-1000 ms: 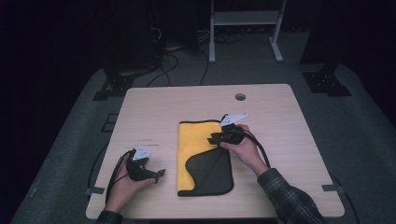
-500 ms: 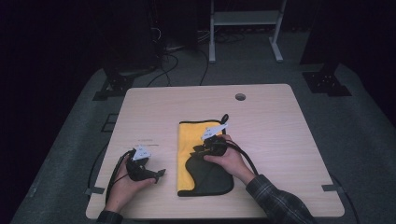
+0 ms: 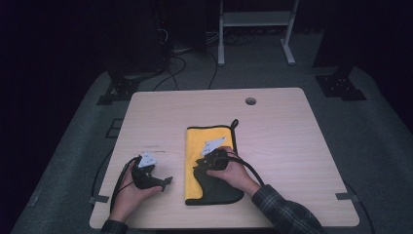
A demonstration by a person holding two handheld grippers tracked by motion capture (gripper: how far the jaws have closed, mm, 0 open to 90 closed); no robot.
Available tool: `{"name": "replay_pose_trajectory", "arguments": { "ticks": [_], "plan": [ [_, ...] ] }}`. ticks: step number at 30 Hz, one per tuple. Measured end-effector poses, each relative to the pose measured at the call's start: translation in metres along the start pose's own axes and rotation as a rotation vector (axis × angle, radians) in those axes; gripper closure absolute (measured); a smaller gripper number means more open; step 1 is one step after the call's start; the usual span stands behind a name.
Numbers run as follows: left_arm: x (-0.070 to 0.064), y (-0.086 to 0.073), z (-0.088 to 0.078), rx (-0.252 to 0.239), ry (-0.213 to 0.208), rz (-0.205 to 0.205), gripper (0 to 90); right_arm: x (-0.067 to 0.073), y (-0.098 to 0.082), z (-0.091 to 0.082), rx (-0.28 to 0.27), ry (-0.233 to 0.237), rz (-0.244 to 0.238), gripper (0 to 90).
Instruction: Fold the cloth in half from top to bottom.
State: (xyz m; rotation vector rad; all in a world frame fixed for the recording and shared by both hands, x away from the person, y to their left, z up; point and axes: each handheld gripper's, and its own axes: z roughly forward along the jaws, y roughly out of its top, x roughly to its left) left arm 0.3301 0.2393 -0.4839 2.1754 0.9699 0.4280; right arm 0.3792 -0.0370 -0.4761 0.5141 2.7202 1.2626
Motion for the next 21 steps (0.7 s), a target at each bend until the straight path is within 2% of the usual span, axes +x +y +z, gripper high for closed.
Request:
{"name": "replay_pose_trajectory", "arguments": {
  "ticks": [1,2,3,6,14,21],
  "plan": [
    [0.000,0.000,0.000,0.000,0.000,-0.001,0.0,0.001,0.000,0.000,0.004,0.000,0.000,74.6],
    [0.000,0.000,0.000,0.000,0.000,-0.001,0.0,0.001,0.000,0.000,0.004,0.000,0.000,74.6],
    [0.000,0.000,0.000,0.000,0.000,-0.001,0.0,0.002,-0.001,-0.001,0.007,0.007,0.001,79.9],
    [0.000,0.000,0.000,0.000,0.000,-0.001,0.0,0.002,-0.001,-0.001,0.008,0.018,0.019,82.9],
    [0.000,0.000,0.000,-0.001,0.000,-0.001,0.0,-0.001,0.004,-0.013,-0.020,0.051,0.066,84.2],
    [0.000,0.000,0.000,-0.001,0.000,-0.001,0.0,-0.001,0.002,-0.035,-0.059,0.071,0.105,84.1]
  ]
}}
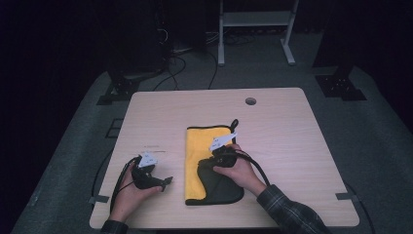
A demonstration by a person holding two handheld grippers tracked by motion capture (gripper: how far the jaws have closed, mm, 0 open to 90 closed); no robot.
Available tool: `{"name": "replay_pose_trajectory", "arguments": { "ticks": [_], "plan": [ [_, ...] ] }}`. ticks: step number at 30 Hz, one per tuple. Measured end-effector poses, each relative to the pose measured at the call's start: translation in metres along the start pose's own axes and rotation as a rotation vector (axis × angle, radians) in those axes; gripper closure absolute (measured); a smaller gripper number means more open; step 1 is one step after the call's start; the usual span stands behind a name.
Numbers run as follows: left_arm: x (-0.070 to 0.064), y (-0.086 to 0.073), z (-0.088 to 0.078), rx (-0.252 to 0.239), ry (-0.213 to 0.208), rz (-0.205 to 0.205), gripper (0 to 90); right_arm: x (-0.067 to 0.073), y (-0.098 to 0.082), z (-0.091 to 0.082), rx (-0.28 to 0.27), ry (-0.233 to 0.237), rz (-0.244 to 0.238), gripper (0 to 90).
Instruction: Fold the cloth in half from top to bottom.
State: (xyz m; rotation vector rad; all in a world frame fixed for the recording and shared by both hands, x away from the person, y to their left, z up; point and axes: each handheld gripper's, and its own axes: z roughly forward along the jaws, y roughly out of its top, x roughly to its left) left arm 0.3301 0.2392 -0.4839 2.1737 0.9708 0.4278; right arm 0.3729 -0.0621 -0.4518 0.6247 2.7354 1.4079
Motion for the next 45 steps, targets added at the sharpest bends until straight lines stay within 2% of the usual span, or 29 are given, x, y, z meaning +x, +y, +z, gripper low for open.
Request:
{"name": "replay_pose_trajectory", "arguments": {
  "ticks": [5,10,13,14,21,29,34,39,42,43,45],
  "plan": [
    [0.000,0.000,0.000,0.001,0.000,0.001,0.0,0.002,-0.005,-0.014,-0.013,0.003,0.009,84.1],
    [0.000,0.000,0.000,0.002,0.000,0.003,0.0,0.005,-0.016,-0.036,-0.021,0.000,0.019,84.1],
    [0.000,0.000,0.000,0.002,0.000,0.003,0.0,0.005,-0.020,-0.042,-0.023,0.003,0.024,84.0],
    [0.000,0.000,0.000,0.005,0.000,0.003,0.0,0.007,-0.025,-0.050,-0.029,0.006,0.037,84.0],
    [0.000,0.000,0.000,0.006,-0.001,0.003,0.0,0.012,-0.042,-0.070,-0.031,0.000,0.050,83.7],
    [0.000,0.000,0.000,0.006,0.000,0.003,0.0,0.018,-0.063,-0.079,-0.005,0.000,0.069,82.7],
    [0.000,0.000,0.000,0.006,0.000,0.006,0.0,0.025,-0.079,-0.081,0.053,-0.025,0.050,81.0],
    [0.000,0.000,0.000,0.003,0.000,0.003,0.0,0.028,-0.087,-0.088,0.082,-0.047,0.030,78.7],
    [0.000,0.000,0.000,0.002,0.000,0.002,0.0,0.029,-0.089,-0.096,0.063,-0.043,0.042,78.0],
    [0.000,0.000,0.000,0.002,0.000,0.002,0.0,0.030,-0.087,-0.105,0.018,-0.046,0.044,77.7],
    [0.000,0.000,0.000,0.003,0.000,0.003,0.0,0.030,-0.085,-0.109,0.000,-0.048,0.045,78.4]
  ]
}}
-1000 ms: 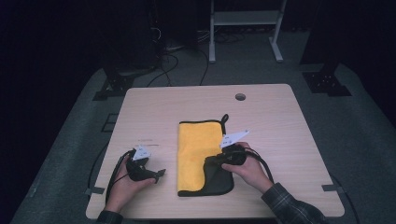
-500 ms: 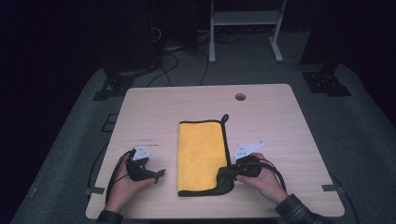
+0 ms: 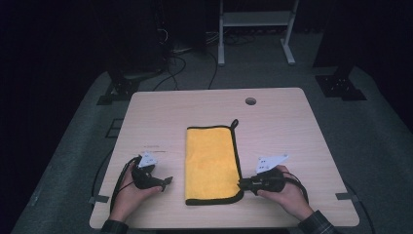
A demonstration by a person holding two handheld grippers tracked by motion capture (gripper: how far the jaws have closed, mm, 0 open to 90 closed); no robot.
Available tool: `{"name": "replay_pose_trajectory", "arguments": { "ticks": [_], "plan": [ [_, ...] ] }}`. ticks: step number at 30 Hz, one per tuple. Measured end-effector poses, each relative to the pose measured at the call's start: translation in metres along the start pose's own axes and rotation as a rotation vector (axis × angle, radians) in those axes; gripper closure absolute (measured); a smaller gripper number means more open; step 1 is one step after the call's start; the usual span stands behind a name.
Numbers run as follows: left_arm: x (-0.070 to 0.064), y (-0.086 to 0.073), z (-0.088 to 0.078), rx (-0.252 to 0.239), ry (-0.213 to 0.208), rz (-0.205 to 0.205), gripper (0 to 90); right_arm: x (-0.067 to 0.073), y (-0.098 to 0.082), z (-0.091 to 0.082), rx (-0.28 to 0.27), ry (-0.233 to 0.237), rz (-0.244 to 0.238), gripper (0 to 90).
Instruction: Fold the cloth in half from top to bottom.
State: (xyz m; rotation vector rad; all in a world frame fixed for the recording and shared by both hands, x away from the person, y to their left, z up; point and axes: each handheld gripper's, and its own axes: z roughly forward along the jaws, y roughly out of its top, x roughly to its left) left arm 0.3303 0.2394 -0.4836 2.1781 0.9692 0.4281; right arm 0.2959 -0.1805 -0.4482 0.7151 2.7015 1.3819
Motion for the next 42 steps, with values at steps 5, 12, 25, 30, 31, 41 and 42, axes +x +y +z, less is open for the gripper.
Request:
{"name": "replay_pose_trajectory", "arguments": {
  "ticks": [5,12,25,30,31,41,42],
  "plan": [
    [0.000,0.000,-0.001,-0.004,0.005,-0.005,0.5,-0.008,0.013,0.000,-0.042,-0.030,-0.015,79.5],
    [0.000,0.004,-0.004,-0.022,-0.024,-0.014,19.0,-0.034,0.019,0.012,-0.033,-0.077,0.024,68.6],
    [0.012,0.039,-0.003,-0.064,-0.083,-0.037,37.8,-0.075,0.036,0.025,-0.001,-0.153,0.048,56.5],
    [0.020,0.059,0.004,-0.053,-0.093,-0.024,37.6,-0.088,0.047,0.029,-0.002,-0.183,0.048,54.0],
    [0.022,0.063,0.006,-0.051,-0.090,-0.019,37.5,-0.092,0.050,0.030,-0.007,-0.193,0.048,54.0],
    [0.037,0.100,0.031,-0.054,-0.075,-0.013,39.4,-0.123,0.071,0.039,-0.018,-0.237,0.072,53.5],
    [0.037,0.100,0.031,-0.054,-0.075,-0.013,39.4,-0.126,0.073,0.040,-0.017,-0.240,0.070,53.5]
  ]
}}
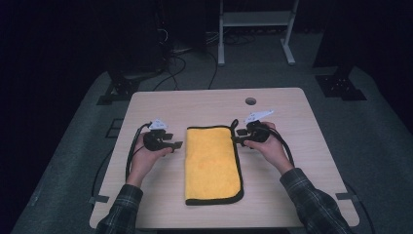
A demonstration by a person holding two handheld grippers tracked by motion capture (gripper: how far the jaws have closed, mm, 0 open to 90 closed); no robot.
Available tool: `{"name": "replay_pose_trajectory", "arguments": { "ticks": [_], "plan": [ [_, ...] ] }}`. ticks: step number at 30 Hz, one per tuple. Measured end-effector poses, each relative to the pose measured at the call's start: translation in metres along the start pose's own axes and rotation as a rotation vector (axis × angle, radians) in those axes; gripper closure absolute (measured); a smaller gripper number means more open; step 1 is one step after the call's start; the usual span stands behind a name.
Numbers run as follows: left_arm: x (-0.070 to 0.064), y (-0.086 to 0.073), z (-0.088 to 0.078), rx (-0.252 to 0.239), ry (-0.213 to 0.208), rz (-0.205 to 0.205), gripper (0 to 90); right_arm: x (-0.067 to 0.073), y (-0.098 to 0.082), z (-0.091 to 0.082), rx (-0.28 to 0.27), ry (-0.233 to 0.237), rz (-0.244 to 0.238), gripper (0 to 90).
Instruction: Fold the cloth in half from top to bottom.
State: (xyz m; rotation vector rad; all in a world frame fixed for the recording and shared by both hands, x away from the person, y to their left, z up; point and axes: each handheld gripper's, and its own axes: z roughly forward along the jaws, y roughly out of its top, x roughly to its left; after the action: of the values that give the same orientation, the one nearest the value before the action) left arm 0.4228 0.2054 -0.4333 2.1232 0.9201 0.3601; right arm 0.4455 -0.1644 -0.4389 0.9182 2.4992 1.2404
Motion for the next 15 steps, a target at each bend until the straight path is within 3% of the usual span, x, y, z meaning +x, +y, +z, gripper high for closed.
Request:
{"name": "replay_pose_trajectory", "arguments": {
  "ticks": [6,15],
  "plan": [
    [0.006,0.014,0.017,0.009,0.007,0.008,40.2,-0.009,0.008,0.009,-0.005,-0.005,0.011,53.5],
    [0.022,0.030,0.046,-0.001,0.021,-0.021,41.6,-0.029,0.016,0.041,0.007,-0.027,0.050,52.7]
  ]
}}
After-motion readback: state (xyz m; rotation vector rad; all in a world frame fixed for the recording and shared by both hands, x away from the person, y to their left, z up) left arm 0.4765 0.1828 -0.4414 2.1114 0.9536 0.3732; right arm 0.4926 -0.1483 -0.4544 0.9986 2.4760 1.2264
